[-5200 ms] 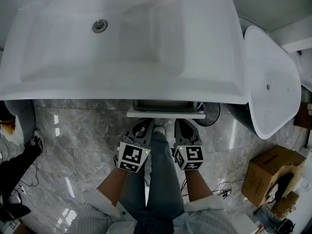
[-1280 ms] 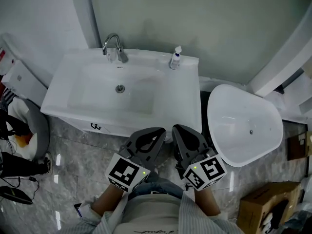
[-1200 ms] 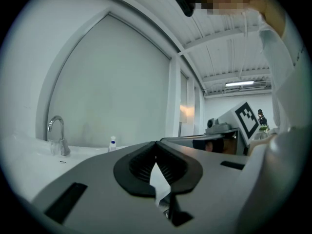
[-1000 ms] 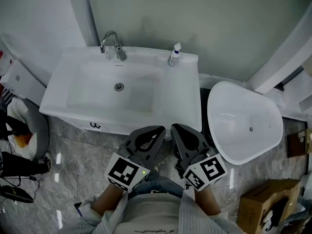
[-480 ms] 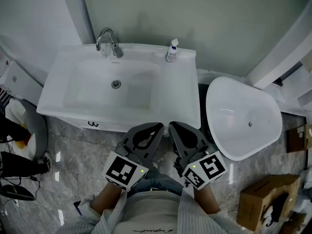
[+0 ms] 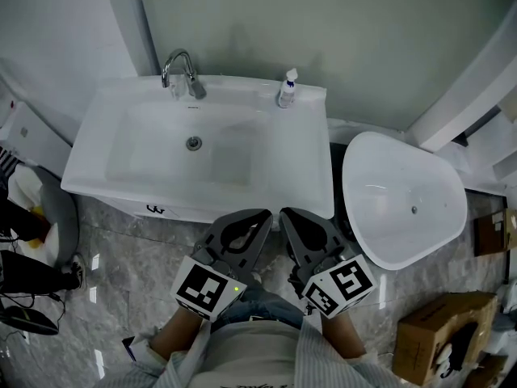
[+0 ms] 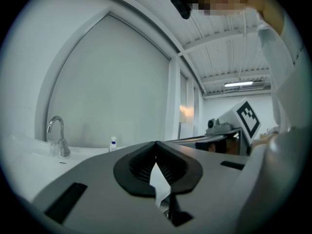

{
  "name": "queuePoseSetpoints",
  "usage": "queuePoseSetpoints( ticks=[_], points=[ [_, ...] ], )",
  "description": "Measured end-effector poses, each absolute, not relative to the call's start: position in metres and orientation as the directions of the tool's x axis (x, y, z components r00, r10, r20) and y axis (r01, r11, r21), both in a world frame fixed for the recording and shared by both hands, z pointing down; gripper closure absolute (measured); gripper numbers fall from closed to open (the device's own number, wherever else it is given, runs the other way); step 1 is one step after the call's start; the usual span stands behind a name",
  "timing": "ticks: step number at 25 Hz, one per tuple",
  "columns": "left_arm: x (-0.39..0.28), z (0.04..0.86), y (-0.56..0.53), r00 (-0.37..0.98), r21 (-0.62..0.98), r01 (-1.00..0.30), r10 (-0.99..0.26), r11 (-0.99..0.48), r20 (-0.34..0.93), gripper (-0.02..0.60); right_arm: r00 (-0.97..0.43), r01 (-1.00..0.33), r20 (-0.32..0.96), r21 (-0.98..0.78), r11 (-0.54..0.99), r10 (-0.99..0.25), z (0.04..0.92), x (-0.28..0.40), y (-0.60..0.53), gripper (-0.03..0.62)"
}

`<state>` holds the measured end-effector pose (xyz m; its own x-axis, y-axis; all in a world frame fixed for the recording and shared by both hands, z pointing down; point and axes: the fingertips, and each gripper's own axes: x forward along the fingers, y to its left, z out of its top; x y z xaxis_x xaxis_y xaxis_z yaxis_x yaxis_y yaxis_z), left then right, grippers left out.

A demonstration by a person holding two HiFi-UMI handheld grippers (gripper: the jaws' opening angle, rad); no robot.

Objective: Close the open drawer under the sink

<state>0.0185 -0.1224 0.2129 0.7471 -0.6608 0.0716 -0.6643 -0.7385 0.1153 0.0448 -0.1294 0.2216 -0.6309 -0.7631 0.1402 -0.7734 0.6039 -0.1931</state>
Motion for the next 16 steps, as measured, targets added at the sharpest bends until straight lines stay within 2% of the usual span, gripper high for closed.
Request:
queuePoseSetpoints(
  ticks=[16],
  points=[
    [0.0121,0.2191,-0.1242,0.743,0.114,-0.668,-0.665,-0.735,0.071,0.566,-0.619,-0.782,0.157,-0.211,0.586,-0.77,0.23,0.0467,-0.1277,0.585]
  ],
)
